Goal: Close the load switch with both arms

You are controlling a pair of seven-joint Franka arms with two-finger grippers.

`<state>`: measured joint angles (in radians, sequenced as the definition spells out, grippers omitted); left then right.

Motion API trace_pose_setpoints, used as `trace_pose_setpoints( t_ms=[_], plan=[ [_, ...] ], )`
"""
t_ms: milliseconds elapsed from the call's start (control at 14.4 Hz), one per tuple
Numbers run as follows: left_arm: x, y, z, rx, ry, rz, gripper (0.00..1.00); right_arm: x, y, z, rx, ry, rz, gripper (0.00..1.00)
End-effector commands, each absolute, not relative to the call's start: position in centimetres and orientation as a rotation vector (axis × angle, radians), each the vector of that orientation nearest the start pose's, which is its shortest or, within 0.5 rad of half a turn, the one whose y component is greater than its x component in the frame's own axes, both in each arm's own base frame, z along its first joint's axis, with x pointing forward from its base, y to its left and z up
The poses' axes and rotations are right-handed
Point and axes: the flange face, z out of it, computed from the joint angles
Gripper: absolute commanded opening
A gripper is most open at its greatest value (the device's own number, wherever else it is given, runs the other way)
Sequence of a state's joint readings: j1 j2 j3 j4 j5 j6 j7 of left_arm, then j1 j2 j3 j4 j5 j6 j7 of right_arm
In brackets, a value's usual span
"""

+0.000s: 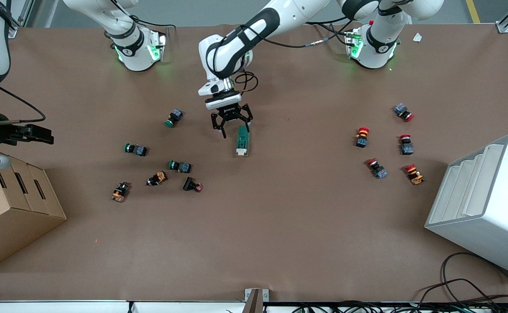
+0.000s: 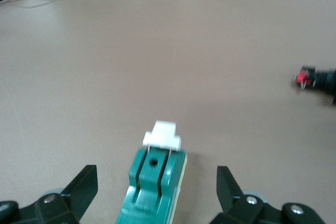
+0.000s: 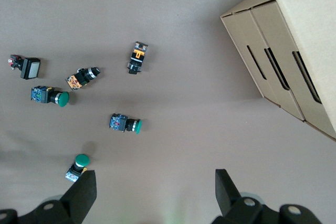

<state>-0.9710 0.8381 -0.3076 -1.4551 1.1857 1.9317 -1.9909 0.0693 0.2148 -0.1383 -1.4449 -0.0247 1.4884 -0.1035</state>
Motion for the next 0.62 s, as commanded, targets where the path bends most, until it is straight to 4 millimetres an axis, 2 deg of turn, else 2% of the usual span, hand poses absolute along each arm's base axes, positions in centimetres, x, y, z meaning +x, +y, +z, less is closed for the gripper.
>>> trace_pose_setpoints(
  t_ms=[0,139,277,347,485,554],
  plan=[
    [32.9,-64.2,26.2,-2.763,-0.244,-1.014,1.00,61.1,-3.5,55.3,-3.198,-0.062,0.285,1.00],
    [35.8,-62.5,30.9,-2.801,-0.250,-0.897,1.00,61.2,-4.0,56.7,-3.196,-0.047,0.238,1.00],
    [38.7,-60.4,35.7,-2.853,-0.259,-0.779,1.00,61.2,-4.4,57.2,-3.196,-0.037,0.221,1.00],
    [40.8,-58.5,38.8,-2.871,-0.189,-0.725,1.00,61.2,-4.7,57.5,-3.194,-0.025,0.215,1.00],
    [43.0,-55.1,43.3,-2.873,0.013,-0.571,1.00,61.1,-5.6,57.6,-3.187,0.007,0.212,1.00],
    [44.9,-52.6,46.1,-2.890,0.053,-0.522,1.00,60.8,-5.5,57.6,-3.187,0.003,0.236,1.00]
  ],
)
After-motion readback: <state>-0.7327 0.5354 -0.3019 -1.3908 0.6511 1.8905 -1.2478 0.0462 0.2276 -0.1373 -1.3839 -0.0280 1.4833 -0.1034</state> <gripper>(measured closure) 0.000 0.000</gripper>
